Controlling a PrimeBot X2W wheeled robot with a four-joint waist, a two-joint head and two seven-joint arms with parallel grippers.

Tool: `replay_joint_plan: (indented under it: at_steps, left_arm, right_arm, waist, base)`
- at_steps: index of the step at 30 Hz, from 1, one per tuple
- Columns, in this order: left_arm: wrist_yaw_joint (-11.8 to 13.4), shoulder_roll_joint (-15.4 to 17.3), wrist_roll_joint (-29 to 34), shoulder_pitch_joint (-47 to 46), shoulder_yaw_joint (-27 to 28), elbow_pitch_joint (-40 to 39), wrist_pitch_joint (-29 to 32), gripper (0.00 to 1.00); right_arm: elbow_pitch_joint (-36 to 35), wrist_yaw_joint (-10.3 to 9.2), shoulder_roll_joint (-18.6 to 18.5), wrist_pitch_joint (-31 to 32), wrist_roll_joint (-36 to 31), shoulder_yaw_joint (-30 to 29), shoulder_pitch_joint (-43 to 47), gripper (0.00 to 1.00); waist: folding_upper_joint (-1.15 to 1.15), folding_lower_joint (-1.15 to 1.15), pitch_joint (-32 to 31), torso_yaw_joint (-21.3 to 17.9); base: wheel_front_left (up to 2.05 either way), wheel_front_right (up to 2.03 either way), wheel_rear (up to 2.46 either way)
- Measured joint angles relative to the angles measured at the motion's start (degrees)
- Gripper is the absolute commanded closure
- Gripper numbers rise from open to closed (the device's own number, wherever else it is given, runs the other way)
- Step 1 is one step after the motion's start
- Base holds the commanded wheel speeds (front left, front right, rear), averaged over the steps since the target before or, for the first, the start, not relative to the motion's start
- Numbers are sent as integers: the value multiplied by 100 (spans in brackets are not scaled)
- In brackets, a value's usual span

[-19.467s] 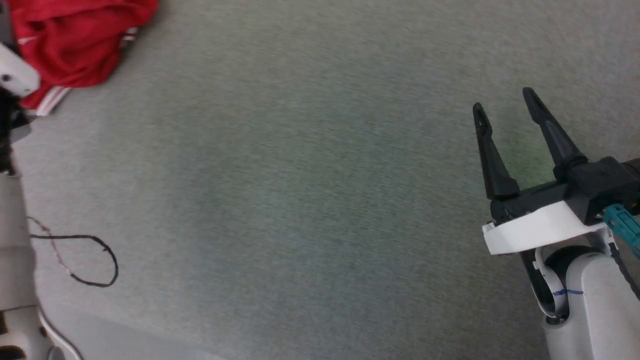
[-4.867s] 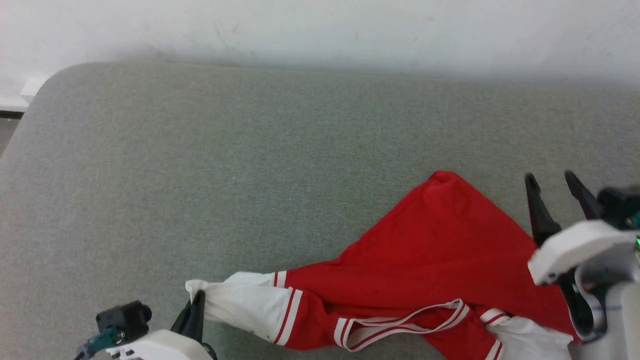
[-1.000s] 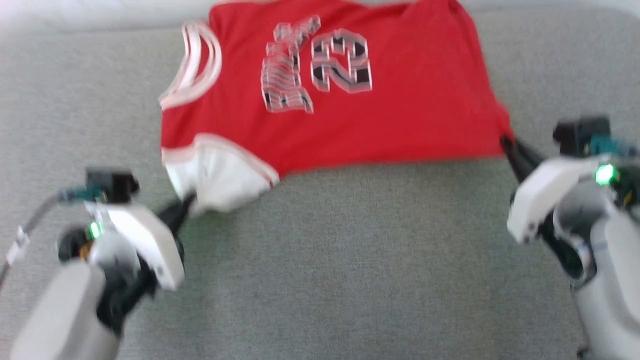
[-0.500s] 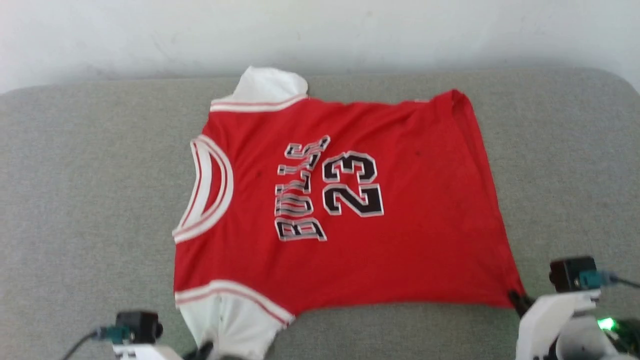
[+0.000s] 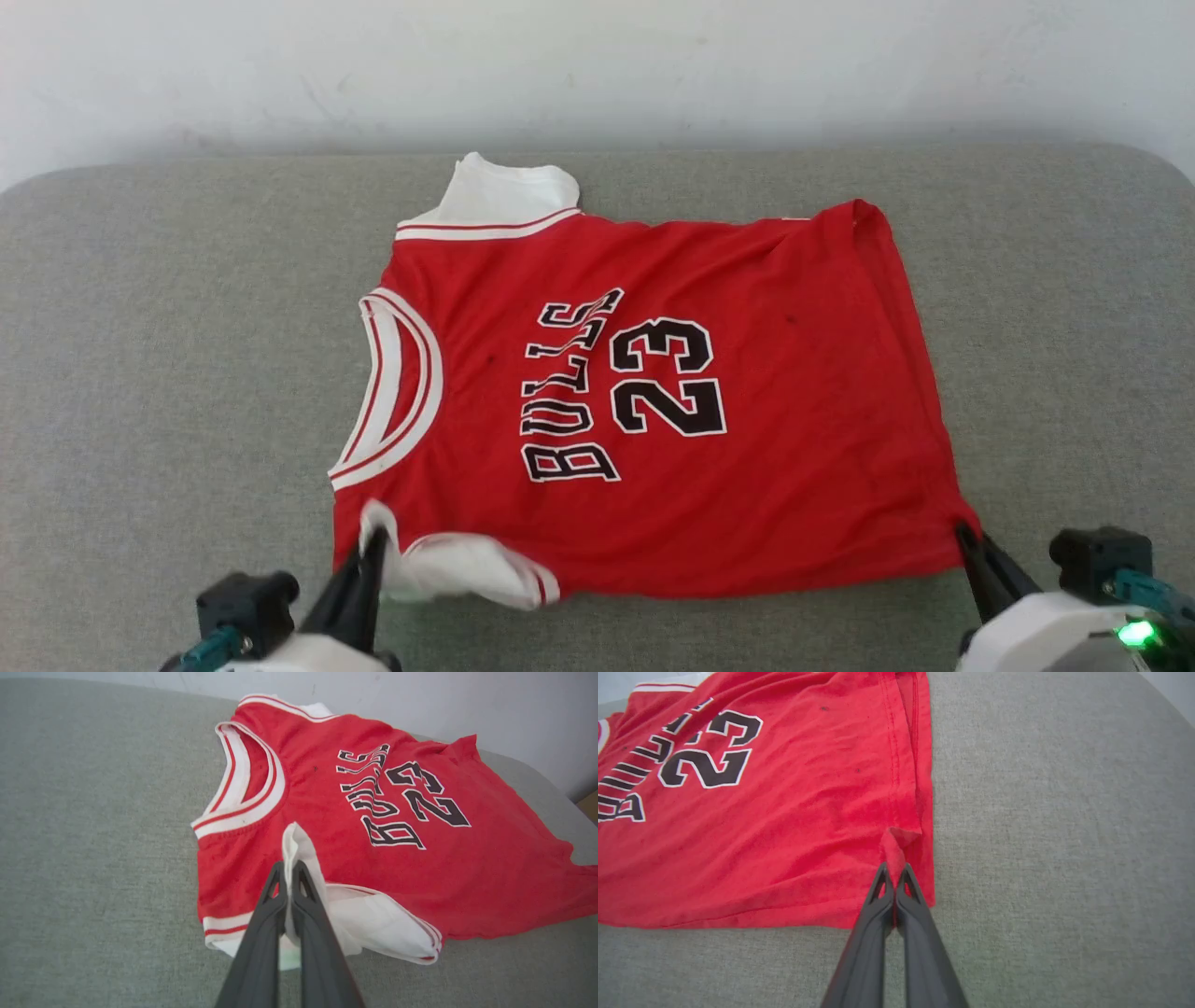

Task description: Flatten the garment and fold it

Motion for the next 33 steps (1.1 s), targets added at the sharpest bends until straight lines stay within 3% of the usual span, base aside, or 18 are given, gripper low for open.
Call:
replay_joint_plan:
  at_steps: [8, 16, 26, 33]
  left_arm:
    - [42, -240, 494, -1015, -36, 491, -809, 100]
    - [-416, -179, 567, -2398, -51, 1084, -767, 100]
    - [-846, 68, 320, -3644, -21, 2096, 29, 100]
    - [-972, 181, -143, -3885, -94, 2809, 1444, 100]
  right_arm:
    - [38, 0, -201, -504, -35, 413, -748, 100]
    - [310, 0, -503, -334, -35, 590, -1769, 100]
    - [1115, 0, -766, 614, 12, 791, -2883, 100]
    - [1582, 1, -803, 1835, 240, 879, -3556, 100]
  waist:
    - [0, 0, 107, -87]
    - [0, 1, 479, -166]
    - [-1, 2, 1056, -266]
    - [-1, 1, 1445, -323]
  base:
    - [0, 0, 0]
    - [0, 0, 0]
    - [0, 0, 0]
    - [0, 0, 0]
